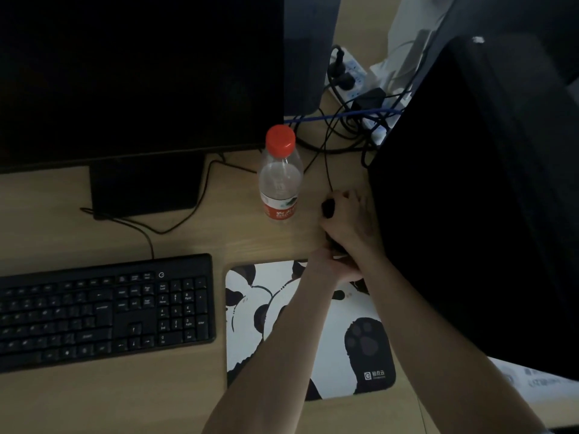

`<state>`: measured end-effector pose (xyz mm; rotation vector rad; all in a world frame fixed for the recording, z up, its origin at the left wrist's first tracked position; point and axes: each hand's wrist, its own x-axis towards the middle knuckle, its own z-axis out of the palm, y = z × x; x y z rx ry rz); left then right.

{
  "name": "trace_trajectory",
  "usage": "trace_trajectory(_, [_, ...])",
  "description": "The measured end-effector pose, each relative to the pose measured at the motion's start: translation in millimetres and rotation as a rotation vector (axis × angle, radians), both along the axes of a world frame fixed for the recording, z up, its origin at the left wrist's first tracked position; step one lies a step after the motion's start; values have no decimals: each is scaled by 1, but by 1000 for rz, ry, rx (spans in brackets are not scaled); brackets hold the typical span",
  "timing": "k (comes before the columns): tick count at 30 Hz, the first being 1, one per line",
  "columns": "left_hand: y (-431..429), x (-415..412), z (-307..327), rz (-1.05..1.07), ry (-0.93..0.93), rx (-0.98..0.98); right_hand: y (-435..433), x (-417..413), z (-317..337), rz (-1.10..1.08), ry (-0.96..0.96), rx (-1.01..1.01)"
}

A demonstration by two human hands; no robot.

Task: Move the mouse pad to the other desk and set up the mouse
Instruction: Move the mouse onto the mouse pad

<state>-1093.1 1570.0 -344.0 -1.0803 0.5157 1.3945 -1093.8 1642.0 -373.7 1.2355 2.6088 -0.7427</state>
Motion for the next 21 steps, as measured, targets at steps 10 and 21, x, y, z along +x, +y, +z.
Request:
trace_trajectory(10, [-37,18,0,84,-127,216,-28,27,28,-16,122,50])
trace_trajectory(21, [-120,60,-19,199,-243,165,-110,63,15,27,57,-11])
